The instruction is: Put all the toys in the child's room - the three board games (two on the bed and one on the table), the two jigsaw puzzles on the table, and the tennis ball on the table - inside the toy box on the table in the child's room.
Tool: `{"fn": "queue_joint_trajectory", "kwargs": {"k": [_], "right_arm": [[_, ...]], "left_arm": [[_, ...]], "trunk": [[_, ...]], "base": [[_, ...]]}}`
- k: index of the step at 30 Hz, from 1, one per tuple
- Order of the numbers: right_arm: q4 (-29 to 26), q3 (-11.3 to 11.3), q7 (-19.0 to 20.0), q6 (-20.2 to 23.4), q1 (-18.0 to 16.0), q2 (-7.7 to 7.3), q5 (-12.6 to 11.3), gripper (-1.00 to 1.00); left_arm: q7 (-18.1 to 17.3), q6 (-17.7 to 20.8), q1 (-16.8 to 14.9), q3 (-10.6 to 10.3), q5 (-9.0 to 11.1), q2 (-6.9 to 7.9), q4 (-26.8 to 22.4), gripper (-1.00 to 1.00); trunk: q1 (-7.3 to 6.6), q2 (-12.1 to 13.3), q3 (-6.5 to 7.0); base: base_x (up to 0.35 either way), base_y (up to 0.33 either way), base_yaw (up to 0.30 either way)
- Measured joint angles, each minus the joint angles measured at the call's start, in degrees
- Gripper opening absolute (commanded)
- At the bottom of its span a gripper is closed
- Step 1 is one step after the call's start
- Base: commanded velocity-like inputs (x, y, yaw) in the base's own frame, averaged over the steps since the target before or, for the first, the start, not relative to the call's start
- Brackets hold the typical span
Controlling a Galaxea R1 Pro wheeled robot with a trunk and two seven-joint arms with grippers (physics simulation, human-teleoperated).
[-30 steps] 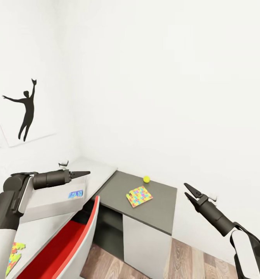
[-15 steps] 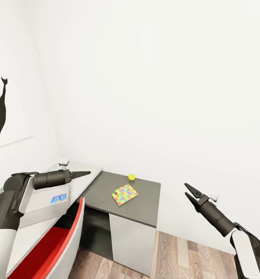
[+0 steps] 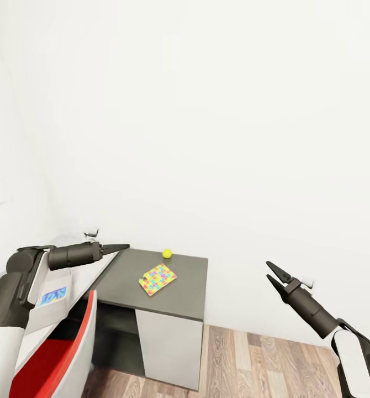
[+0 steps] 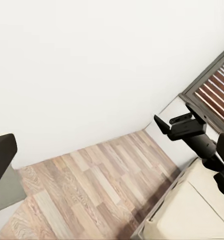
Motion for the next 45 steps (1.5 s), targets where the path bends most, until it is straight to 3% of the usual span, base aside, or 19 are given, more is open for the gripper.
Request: {"fn": "queue_joint_trajectory", "kwargs": {"k": [12,22,45], "right_arm": [[0.2,-0.7,0.1,0.1,0.0,-0.54,-0.4,1.0],[2.5,-2.3,2.1,0.2,0.0,-2.74,-0.6,1.0],[2.8,-2.6,3.0,0.2,0.0,-3.08,-0.5,1.0]], "left_arm": [[0.4,0.0,0.0,-0.2,-0.3,-0.19,0.0,1.0],[0.1,0.0,0.1,-0.2,-0.3,-0.21,0.0,1.0],[0.1,0.0,0.1,-0.3,0.0,-0.29,0.0,1.0]], "trunk": [[0.01,0.0,0.0],[0.0,0.0,0.0],[0.02,0.0,0.0]], "base": [[-0.103,0.0,-0.276],[-0.019,0.0,-0.276],[-0.064,0.0,-0.27]]}}
